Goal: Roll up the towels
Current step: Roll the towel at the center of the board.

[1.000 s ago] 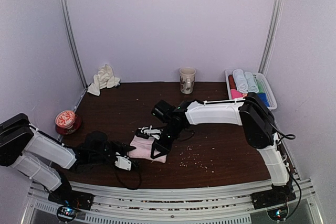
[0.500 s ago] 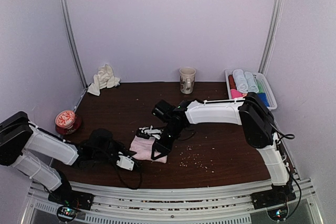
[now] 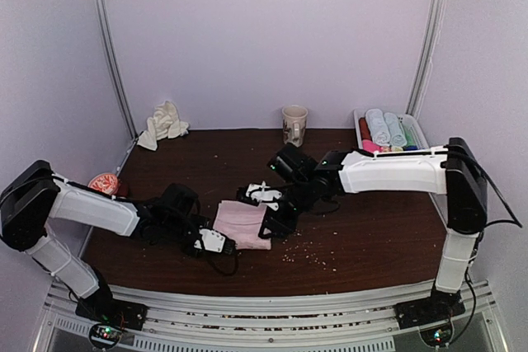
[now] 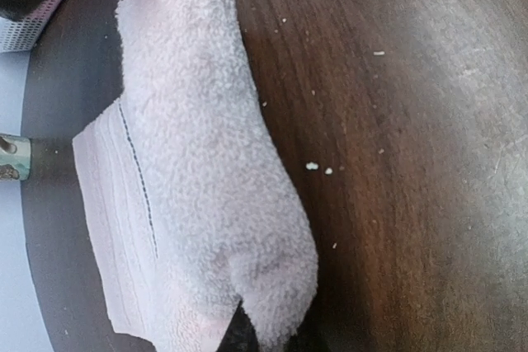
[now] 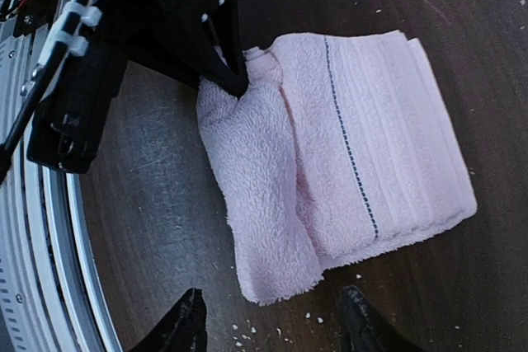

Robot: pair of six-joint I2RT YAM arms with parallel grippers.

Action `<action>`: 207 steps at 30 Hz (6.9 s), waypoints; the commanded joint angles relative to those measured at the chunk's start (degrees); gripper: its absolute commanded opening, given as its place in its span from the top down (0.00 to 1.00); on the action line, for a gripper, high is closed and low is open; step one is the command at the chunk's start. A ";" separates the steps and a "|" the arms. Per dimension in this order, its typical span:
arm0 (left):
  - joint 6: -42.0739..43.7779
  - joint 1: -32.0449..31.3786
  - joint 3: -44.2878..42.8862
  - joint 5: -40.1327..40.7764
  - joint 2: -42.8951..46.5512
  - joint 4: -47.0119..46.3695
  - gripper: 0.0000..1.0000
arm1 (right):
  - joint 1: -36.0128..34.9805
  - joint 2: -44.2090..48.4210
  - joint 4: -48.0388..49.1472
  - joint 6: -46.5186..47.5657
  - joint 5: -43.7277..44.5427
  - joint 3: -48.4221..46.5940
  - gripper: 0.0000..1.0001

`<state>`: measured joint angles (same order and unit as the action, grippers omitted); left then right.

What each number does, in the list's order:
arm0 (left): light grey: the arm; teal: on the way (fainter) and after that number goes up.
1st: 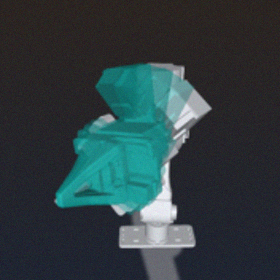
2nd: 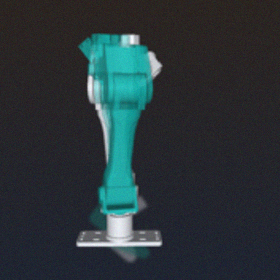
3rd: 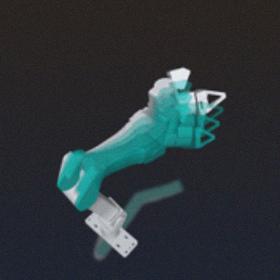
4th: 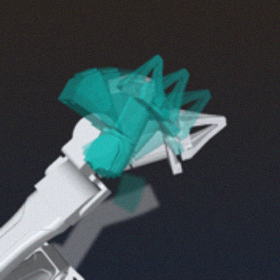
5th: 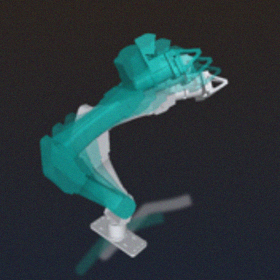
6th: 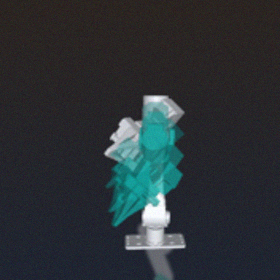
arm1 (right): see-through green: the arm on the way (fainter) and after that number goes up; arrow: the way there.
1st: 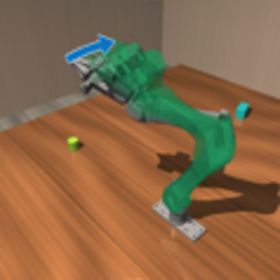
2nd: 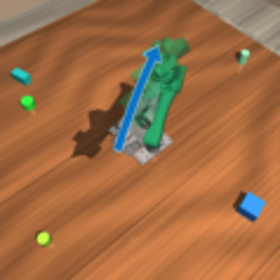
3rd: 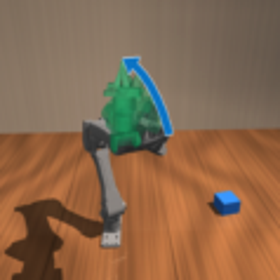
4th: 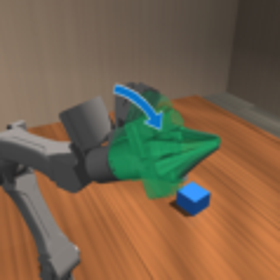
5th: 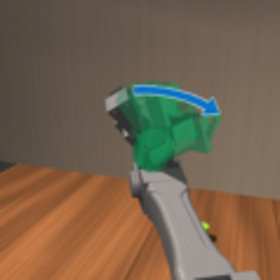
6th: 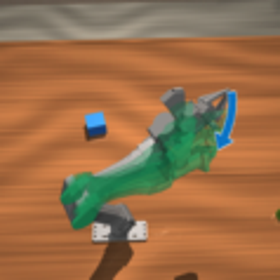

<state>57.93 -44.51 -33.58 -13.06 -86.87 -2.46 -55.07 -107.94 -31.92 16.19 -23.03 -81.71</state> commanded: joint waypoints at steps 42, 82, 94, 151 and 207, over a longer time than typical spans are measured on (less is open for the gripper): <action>-4.76 10.32 -21.11 -19.29 -20.29 32.92 1.00 | -18.93 -9.07 50.23 34.36 53.40 22.23 0.37; -8.47 12.88 -7.92 -15.14 6.37 14.00 0.21 | -14.49 -8.90 25.15 21.22 34.57 11.51 0.90; -2.87 12.89 11.84 -13.47 23.49 -6.39 0.21 | -10.21 -10.86 9.60 14.04 16.14 -0.01 0.88; 6.92 -2.16 20.46 9.42 4.85 -38.53 0.68 | 1.76 -30.54 -21.79 5.05 -21.14 -31.23 0.87; -10.62 12.30 -29.30 -17.88 -23.89 36.63 1.00 | -16.28 3.41 48.85 23.28 41.19 26.57 0.30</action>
<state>48.18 -33.82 -61.69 -32.71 -105.51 27.24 -70.15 -101.21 15.33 36.77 13.43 -52.27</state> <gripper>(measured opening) 0.054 0.697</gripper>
